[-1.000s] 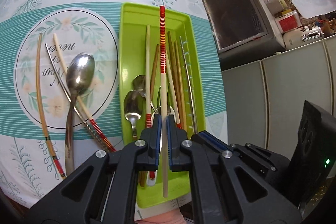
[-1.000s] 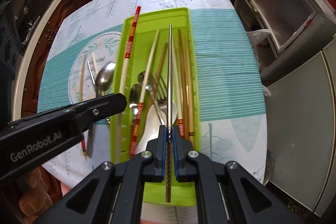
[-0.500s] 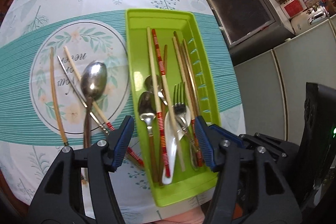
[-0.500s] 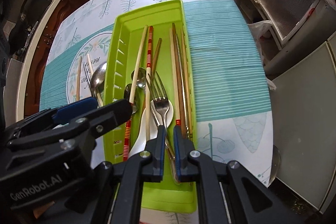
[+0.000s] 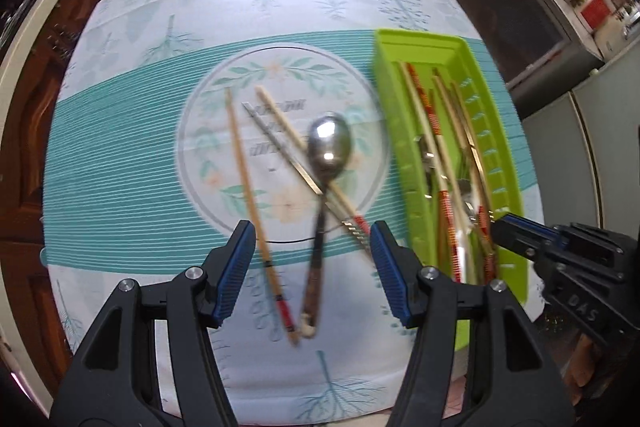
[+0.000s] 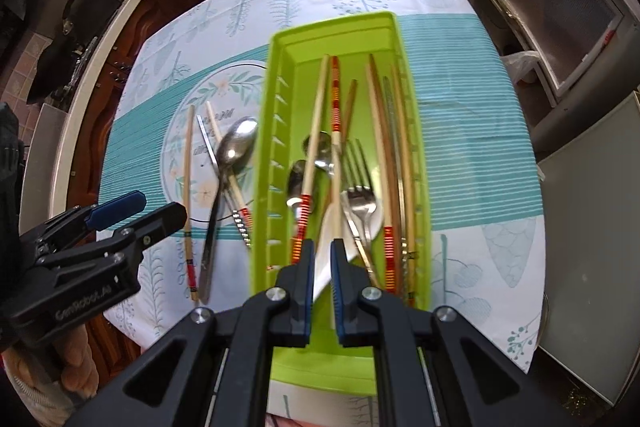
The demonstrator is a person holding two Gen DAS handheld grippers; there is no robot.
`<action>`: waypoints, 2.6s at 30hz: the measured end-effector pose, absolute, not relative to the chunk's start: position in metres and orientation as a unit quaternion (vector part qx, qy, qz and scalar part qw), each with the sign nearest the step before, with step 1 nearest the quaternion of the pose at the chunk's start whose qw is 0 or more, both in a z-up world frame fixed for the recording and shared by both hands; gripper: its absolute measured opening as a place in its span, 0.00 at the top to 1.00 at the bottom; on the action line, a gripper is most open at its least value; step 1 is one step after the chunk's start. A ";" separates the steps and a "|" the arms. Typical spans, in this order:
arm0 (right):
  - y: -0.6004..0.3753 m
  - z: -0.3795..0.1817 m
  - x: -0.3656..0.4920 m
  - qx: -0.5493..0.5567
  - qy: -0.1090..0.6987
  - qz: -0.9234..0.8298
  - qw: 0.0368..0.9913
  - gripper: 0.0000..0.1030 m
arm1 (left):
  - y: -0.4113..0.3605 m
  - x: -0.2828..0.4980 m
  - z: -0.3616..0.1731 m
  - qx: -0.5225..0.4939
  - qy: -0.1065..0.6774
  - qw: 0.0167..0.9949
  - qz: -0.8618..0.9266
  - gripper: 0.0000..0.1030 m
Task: Organize utensils
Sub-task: 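Grasp a plain wooden chopstick with the left tool while the right tool grasps the large spoon, then lift the wooden chopstick with the left tool while the right tool lifts the spoon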
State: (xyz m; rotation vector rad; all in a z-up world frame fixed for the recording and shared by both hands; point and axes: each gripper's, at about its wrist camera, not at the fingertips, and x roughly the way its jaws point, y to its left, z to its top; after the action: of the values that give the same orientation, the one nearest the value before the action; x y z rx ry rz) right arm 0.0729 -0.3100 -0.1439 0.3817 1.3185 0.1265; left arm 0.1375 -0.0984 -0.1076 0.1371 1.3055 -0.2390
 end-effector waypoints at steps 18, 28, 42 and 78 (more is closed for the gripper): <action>-0.241 -0.138 0.104 0.187 0.612 0.124 0.758 0.93 | -0.055 0.171 -0.179 0.023 0.662 0.746 -0.065 0.58; -0.231 -0.150 0.113 0.197 0.623 0.124 0.747 0.93 | -0.069 0.167 -0.188 0.049 0.668 0.740 -0.060 0.61; -0.229 -0.168 0.127 0.246 0.633 0.112 0.726 0.93 | -0.048 0.162 -0.186 0.020 0.667 0.742 -0.062 0.96; -0.208 -0.208 0.159 0.252 0.598 0.082 0.756 0.92 | -0.022 0.159 -0.188 -0.014 0.674 0.732 -0.095 0.96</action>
State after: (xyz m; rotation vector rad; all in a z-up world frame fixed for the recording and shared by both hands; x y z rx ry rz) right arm 0.1594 -0.2083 -0.2083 0.5497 1.3043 0.1779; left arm 0.1595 -0.0221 -0.1885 -0.0313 1.4833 -0.2100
